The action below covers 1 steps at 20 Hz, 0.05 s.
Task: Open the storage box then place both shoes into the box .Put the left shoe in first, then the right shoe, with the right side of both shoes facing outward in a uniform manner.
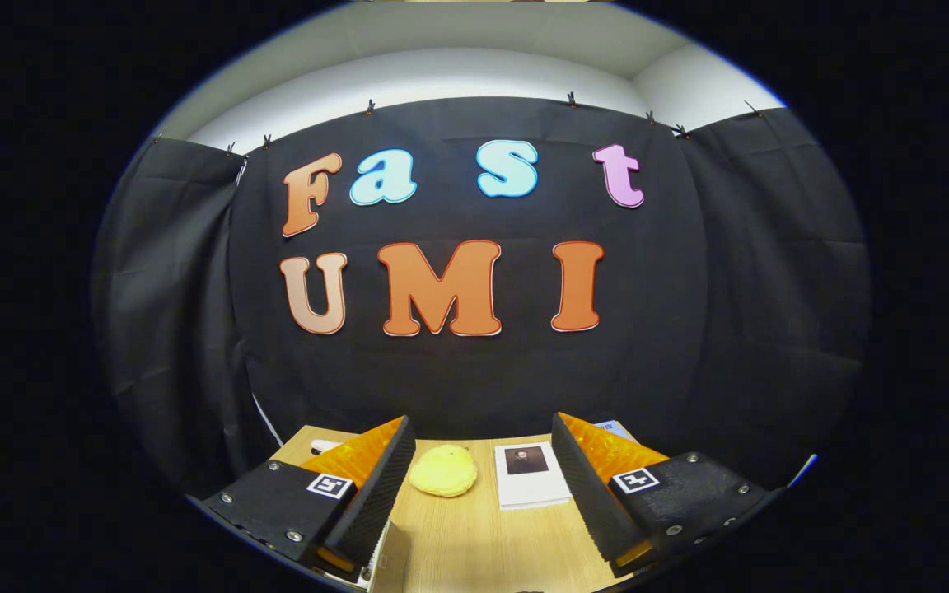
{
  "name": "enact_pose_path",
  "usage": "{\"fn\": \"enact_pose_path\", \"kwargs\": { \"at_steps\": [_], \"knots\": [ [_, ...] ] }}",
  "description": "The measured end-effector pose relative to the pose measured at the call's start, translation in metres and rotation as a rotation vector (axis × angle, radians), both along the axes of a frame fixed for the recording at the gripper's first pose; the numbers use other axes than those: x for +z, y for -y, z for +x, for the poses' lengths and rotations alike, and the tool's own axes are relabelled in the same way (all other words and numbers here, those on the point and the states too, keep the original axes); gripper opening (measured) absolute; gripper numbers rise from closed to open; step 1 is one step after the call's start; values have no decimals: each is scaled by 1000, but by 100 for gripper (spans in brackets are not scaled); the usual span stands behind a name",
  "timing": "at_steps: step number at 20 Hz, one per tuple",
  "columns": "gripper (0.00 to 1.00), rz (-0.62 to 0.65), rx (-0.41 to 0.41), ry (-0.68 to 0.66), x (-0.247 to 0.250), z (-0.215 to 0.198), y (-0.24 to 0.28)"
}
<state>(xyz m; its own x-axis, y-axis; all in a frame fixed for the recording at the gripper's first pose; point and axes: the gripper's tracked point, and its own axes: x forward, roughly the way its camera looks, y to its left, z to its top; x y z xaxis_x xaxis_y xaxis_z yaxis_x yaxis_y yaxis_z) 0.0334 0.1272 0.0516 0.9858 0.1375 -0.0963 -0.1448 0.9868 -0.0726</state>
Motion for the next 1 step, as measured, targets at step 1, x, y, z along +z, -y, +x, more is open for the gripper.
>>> {"fn": "enact_pose_path", "kwargs": {
  "at_steps": [1],
  "knots": [
    [99,4,-4,9,3,-1,5]
  ]
}}
